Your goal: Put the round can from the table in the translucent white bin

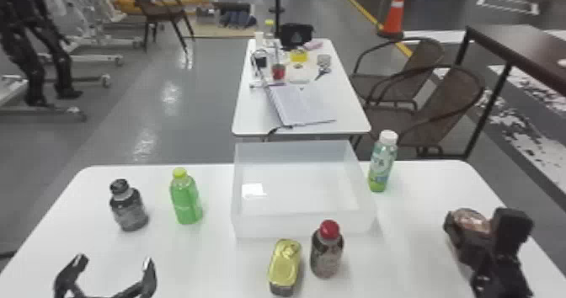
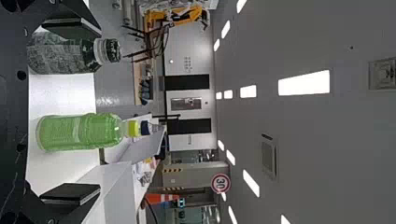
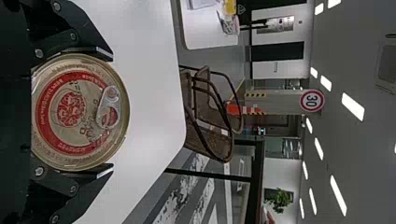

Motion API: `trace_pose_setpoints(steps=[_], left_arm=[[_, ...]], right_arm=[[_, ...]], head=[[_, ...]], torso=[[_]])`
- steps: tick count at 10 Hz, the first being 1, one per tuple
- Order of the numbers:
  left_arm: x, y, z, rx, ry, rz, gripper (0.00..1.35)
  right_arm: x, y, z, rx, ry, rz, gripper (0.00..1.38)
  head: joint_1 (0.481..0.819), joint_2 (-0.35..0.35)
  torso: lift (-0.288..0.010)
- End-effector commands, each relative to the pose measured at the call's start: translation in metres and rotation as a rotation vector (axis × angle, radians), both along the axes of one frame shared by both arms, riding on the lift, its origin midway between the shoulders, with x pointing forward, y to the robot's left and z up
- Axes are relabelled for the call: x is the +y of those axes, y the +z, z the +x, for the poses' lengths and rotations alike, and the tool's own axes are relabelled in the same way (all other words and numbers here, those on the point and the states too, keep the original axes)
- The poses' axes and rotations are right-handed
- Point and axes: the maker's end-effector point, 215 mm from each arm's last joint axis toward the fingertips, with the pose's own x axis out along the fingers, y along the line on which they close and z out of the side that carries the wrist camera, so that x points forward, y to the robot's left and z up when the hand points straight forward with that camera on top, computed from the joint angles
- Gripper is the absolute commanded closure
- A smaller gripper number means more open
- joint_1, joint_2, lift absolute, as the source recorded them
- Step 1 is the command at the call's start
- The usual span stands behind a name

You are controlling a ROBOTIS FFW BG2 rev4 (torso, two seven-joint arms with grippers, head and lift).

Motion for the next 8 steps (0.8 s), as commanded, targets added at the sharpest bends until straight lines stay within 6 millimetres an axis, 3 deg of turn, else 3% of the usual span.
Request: trace_pose_setpoints(steps=[1,5,8], left_arm=[[-0.001,0.002,0.002,-0.005,0.001,-0.001,0.14],[-0.001,0.004,0.004,-0.008,-0.001,-0.002,0.14],[-0.001,0.002,0.004,-0.003,0.001,-0.005,0.14]], right_arm=[[0.019,0.024,-0.005,-0.048,0.024,0.028,0.79],[0.077,0.074,-0.027,-0.098,0.123,0.105,0.75],[0.145,0.095,-0.034,0.0,0.289,0.213,0.75]], head=[[0.549,0.0],[0.549,0.0],[0.549,0.0]], torso=[[-0.1],[-0.1],[-0.1]])
